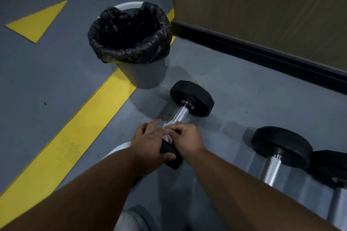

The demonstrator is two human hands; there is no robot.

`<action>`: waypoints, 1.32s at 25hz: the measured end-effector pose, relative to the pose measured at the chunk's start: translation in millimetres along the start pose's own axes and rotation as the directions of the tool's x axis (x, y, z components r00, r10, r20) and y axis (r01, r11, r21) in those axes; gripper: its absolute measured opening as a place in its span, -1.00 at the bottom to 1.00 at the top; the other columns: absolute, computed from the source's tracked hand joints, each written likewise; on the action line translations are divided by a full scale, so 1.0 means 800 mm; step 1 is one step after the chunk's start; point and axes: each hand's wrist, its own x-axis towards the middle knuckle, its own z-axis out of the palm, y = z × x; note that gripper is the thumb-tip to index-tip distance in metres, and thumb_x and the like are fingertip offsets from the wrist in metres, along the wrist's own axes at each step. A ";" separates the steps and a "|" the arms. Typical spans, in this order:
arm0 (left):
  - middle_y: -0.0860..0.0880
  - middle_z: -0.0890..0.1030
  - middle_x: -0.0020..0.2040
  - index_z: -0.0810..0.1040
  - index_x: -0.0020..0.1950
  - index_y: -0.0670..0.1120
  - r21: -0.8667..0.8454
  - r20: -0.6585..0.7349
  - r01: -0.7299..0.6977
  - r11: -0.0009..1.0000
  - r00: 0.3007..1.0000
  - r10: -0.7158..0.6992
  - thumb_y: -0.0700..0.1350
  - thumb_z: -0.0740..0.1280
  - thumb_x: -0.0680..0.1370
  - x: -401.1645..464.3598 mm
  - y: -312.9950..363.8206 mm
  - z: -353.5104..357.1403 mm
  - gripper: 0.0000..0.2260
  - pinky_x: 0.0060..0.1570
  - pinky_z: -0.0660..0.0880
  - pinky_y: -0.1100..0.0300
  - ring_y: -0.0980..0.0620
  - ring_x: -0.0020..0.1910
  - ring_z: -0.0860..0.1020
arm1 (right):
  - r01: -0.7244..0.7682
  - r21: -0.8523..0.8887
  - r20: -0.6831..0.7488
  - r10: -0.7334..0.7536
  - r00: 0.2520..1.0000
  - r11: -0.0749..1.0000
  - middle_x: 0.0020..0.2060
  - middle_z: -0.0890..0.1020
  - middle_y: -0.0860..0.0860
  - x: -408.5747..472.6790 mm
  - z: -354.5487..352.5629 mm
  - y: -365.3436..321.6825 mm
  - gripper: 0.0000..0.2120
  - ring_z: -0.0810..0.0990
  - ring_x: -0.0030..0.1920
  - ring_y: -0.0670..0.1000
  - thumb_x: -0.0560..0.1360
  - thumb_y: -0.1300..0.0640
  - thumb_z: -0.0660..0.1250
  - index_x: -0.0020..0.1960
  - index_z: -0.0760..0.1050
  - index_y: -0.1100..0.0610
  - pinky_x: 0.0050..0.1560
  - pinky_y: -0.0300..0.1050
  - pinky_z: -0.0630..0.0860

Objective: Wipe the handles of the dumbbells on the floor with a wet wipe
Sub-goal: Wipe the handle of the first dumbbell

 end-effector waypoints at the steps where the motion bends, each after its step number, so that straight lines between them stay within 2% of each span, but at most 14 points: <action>1: 0.11 -0.04 0.59 0.23 0.48 0.21 -0.003 0.000 0.009 1.000 1.000 -0.009 0.26 0.41 0.41 0.001 -0.002 -0.001 -0.31 0.49 0.05 -0.06 -0.12 0.55 -0.07 | 0.027 -0.026 0.045 -0.026 0.999 0.999 -0.07 0.75 -0.08 0.001 -0.001 0.000 -0.90 0.70 -0.04 -0.15 0.54 0.17 0.45 0.01 0.73 0.05 0.16 -0.13 0.61; 4: 0.07 -0.03 0.58 0.25 0.47 0.19 0.013 0.006 0.012 1.000 1.000 -0.012 0.27 0.41 0.40 0.005 -0.003 -0.003 -0.31 0.50 0.06 -0.03 -0.12 0.55 -0.05 | 0.071 -0.157 -0.070 -0.083 0.994 0.985 -0.06 0.75 -0.04 0.040 -0.021 -0.012 -0.89 0.69 -0.05 -0.10 0.55 0.12 0.44 0.01 0.74 0.05 0.08 -0.25 0.59; 7: 0.07 -0.02 0.58 0.26 0.46 0.17 0.012 0.024 0.020 1.000 0.999 -0.020 0.31 0.40 0.38 0.004 -0.003 -0.002 -0.29 0.50 0.09 -0.03 -0.13 0.55 -0.03 | 0.004 -0.003 -0.234 -0.005 0.972 1.000 -0.15 0.75 -0.04 0.057 -0.031 -0.017 -0.90 0.71 -0.07 -0.04 0.53 0.13 0.43 -0.01 0.73 0.06 0.13 -0.06 0.62; 11: 0.05 0.05 0.58 0.34 0.32 0.22 0.005 0.061 -0.005 1.000 0.998 0.005 0.45 0.22 0.19 0.011 -0.011 0.004 -0.27 0.48 0.10 -0.10 -0.06 0.56 -0.06 | 0.006 0.068 -0.020 -0.005 1.000 0.998 -0.03 0.73 -0.07 -0.001 0.005 0.003 -0.90 0.69 0.03 -0.11 0.52 0.20 0.46 -0.01 0.74 0.08 0.22 -0.06 0.59; 13: 0.07 0.04 0.58 0.34 0.33 0.24 -0.014 0.049 0.010 1.000 0.999 -0.009 0.42 0.28 0.23 0.009 -0.011 0.003 -0.31 0.49 0.08 -0.08 -0.05 0.56 -0.06 | 0.056 -0.014 0.048 -0.055 0.997 0.998 -0.01 0.73 -0.07 0.005 0.000 0.002 -0.88 0.69 0.03 -0.12 0.53 0.18 0.45 0.03 0.74 0.07 0.21 -0.13 0.58; 16: 0.11 0.01 0.57 0.33 0.37 0.22 -0.013 0.032 0.012 1.000 0.999 -0.011 0.29 0.42 0.37 0.007 -0.007 0.002 -0.39 0.50 0.08 -0.03 -0.07 0.55 -0.04 | 0.033 -0.155 -0.164 -0.058 0.985 0.987 -0.08 0.74 -0.06 0.050 -0.035 -0.016 -0.88 0.69 -0.06 -0.08 0.56 0.08 0.42 0.04 0.73 0.02 0.06 -0.20 0.58; 18: 0.11 0.01 0.57 0.37 0.30 0.23 -0.024 0.029 0.003 1.000 1.000 -0.002 0.27 0.43 0.38 0.007 -0.008 0.000 -0.47 0.49 0.09 -0.02 -0.07 0.54 -0.04 | 0.031 -0.044 -0.265 -0.042 0.963 0.999 -0.07 0.74 -0.09 0.060 -0.044 -0.015 -0.87 0.68 -0.04 -0.09 0.56 0.11 0.43 0.06 0.73 0.02 0.11 -0.18 0.58; 21: 0.07 0.04 0.57 0.40 0.19 0.22 -0.033 0.052 -0.022 0.999 0.998 0.023 0.31 0.39 0.35 0.008 -0.014 -0.001 -0.53 0.48 0.09 -0.02 -0.06 0.55 -0.05 | 0.039 0.113 -0.115 -0.026 0.993 0.993 -0.09 0.74 -0.14 0.022 -0.014 0.013 -0.88 0.69 -0.02 -0.15 0.53 0.19 0.46 0.04 0.73 0.06 0.17 -0.14 0.58; 24: 0.05 0.06 0.57 0.39 0.15 0.22 -0.014 0.065 -0.024 1.000 0.998 0.024 0.39 0.29 0.26 0.008 -0.016 0.000 -0.48 0.47 0.10 -0.03 -0.05 0.55 -0.03 | 0.087 0.036 0.058 -0.089 0.994 0.996 -0.05 0.74 -0.13 -0.002 0.000 0.023 -0.88 0.69 -0.01 -0.20 0.51 0.17 0.49 0.02 0.74 0.04 0.18 -0.19 0.57; 26: 0.05 0.07 0.56 0.38 0.10 0.25 -0.017 0.059 -0.032 0.999 0.998 0.033 0.44 0.21 0.17 0.006 -0.015 -0.002 -0.44 0.47 0.09 0.00 -0.03 0.55 -0.02 | 0.119 0.002 -0.011 -0.119 0.993 0.993 -0.03 0.75 -0.08 0.024 -0.014 0.013 -0.89 0.69 -0.01 -0.15 0.52 0.16 0.48 0.02 0.74 0.05 0.19 -0.17 0.57; 29: 0.08 0.06 0.55 0.42 0.11 0.23 -0.043 0.063 -0.025 0.999 0.998 0.028 0.38 0.28 0.22 0.004 -0.013 -0.005 -0.49 0.46 0.11 -0.02 -0.04 0.53 0.01 | 0.039 0.047 -0.287 -0.024 0.958 0.998 -0.05 0.75 -0.06 0.055 -0.036 -0.002 -0.88 0.69 -0.02 -0.08 0.54 0.12 0.46 0.06 0.73 0.04 0.16 -0.13 0.59; 30: 0.09 0.06 0.55 0.42 0.11 0.22 -0.044 0.065 -0.024 0.999 0.998 0.027 0.38 0.29 0.23 0.004 -0.012 -0.005 -0.49 0.46 0.12 -0.03 -0.05 0.53 0.01 | 0.027 0.051 -0.310 -0.010 0.951 0.998 -0.06 0.75 -0.05 0.054 -0.034 -0.002 -0.87 0.69 -0.02 -0.08 0.54 0.11 0.46 0.06 0.73 0.04 0.15 -0.13 0.60; 31: 0.09 0.05 0.56 0.41 0.10 0.23 -0.038 0.070 -0.020 0.999 0.997 0.023 0.40 0.27 0.21 0.004 -0.011 -0.006 -0.48 0.46 0.12 -0.04 -0.05 0.53 0.00 | 0.029 0.038 -0.269 -0.018 0.963 0.999 -0.08 0.75 -0.04 0.046 -0.027 0.001 -0.88 0.69 -0.04 -0.07 0.54 0.11 0.46 0.04 0.73 0.05 0.12 -0.11 0.61; 33: 0.07 0.05 0.56 0.35 0.06 0.26 -0.024 0.080 -0.023 0.999 0.997 0.025 0.45 0.16 0.14 0.003 -0.012 -0.007 -0.44 0.46 0.11 -0.04 -0.05 0.54 -0.01 | 0.070 -0.016 -0.071 -0.071 0.995 0.997 -0.06 0.75 -0.04 0.016 -0.002 0.009 -0.90 0.70 -0.03 -0.09 0.53 0.11 0.46 0.00 0.74 0.06 0.14 -0.07 0.60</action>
